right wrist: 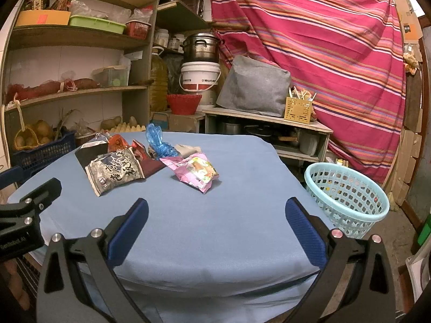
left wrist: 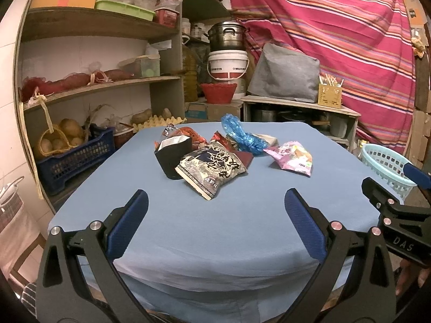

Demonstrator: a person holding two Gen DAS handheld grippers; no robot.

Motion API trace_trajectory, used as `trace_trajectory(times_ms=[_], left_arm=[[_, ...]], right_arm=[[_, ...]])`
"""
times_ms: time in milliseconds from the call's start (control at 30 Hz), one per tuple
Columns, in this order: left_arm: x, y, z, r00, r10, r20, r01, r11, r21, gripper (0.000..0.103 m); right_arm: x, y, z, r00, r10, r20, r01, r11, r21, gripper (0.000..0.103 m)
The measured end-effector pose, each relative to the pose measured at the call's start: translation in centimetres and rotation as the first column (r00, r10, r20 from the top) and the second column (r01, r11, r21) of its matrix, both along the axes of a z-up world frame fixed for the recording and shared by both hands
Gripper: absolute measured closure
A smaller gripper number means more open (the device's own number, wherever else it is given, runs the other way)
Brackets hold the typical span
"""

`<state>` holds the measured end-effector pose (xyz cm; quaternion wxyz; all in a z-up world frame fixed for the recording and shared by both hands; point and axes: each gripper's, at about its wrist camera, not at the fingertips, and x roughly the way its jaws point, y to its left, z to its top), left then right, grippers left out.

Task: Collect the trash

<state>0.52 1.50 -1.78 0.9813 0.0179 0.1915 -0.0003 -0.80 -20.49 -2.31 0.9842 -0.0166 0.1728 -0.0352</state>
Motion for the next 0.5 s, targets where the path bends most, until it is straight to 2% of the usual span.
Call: trace_trajectory(times_ms=[33,500], left_arm=[[0.16,-0.61,0.69,1.000,-0.006,-0.005,0.006,1.000,0.005,0.005],[0.16,-0.69,0.82,1.000,-0.008,-0.007,0.008,1.000,0.003,0.005]], right_arm=[[0.01,-0.02,0.02,1.000,0.000,0.000,0.000,1.000,-0.001,0.004],[0.18,0.21,0.08,1.000,0.000,0.001,0.000,1.000,-0.002,0.004]])
